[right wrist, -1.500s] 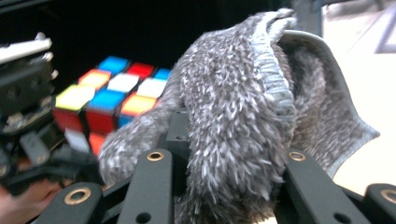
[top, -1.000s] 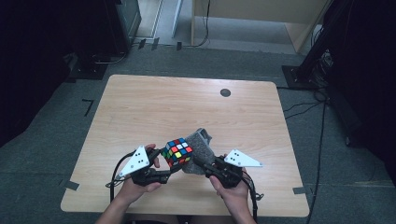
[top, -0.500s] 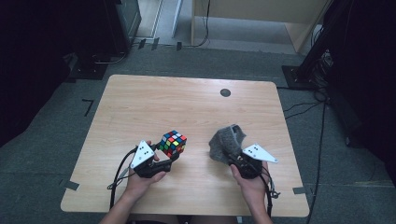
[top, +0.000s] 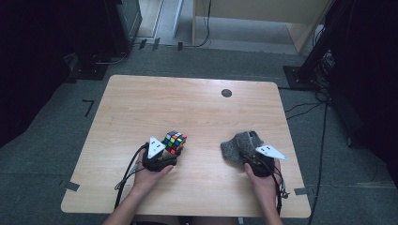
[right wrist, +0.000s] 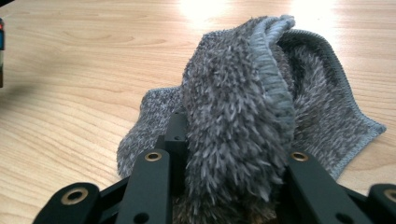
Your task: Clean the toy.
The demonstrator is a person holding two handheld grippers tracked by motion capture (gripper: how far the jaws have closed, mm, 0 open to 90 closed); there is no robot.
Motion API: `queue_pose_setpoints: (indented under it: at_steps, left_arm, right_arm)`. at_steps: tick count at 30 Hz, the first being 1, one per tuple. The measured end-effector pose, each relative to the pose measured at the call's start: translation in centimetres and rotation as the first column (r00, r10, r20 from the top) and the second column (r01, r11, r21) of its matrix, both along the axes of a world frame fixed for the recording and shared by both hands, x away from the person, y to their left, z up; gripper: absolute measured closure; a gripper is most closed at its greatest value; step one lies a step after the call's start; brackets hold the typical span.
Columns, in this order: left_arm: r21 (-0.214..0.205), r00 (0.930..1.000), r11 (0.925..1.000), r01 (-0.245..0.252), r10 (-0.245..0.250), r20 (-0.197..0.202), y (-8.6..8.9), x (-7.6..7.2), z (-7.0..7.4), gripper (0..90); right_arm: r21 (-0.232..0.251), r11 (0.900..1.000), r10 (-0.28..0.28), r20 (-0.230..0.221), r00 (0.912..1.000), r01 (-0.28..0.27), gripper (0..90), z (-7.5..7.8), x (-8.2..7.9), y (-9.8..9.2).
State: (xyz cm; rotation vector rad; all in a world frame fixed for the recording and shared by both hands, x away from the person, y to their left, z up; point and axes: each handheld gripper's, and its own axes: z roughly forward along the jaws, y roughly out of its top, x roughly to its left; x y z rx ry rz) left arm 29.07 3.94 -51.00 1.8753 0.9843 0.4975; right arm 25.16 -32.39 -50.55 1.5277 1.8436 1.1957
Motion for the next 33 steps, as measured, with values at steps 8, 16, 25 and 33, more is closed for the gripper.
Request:
queue_pose_setpoints:
  at_steps: [8, 16, 25, 33]
  left_arm:
    - [0.090, 0.9991, 0.9958, -0.018, 0.022, -0.037, -0.7, 0.2, -0.3, 34.2]
    - [0.170, 0.9938, 0.9853, -0.015, 0.033, -0.106, -0.7, 0.2, -0.6, 31.6]
    - [0.139, 0.9938, 0.9902, -0.009, 0.024, -0.108, 0.3, -0.6, -0.2, 25.1]
    - [0.137, 0.9882, 0.9876, -0.076, 0.093, -0.122, 0.2, -1.3, 0.0, 31.0]
  right_arm:
    - [-0.001, 1.0000, -0.006, -0.019, 0.9998, 0.006, 67.7, -0.5, 0.1, -0.3]
    - [-0.008, 1.0000, -0.001, -0.027, 0.9996, 0.001, 67.8, -0.7, 0.1, 0.0]
    - [-0.003, 1.0000, 0.002, -0.026, 0.9997, -0.002, 67.8, -0.7, 0.1, 0.0]
    - [-0.004, 1.0000, 0.007, -0.025, 0.9997, -0.007, 67.6, -0.7, 0.1, 0.1]
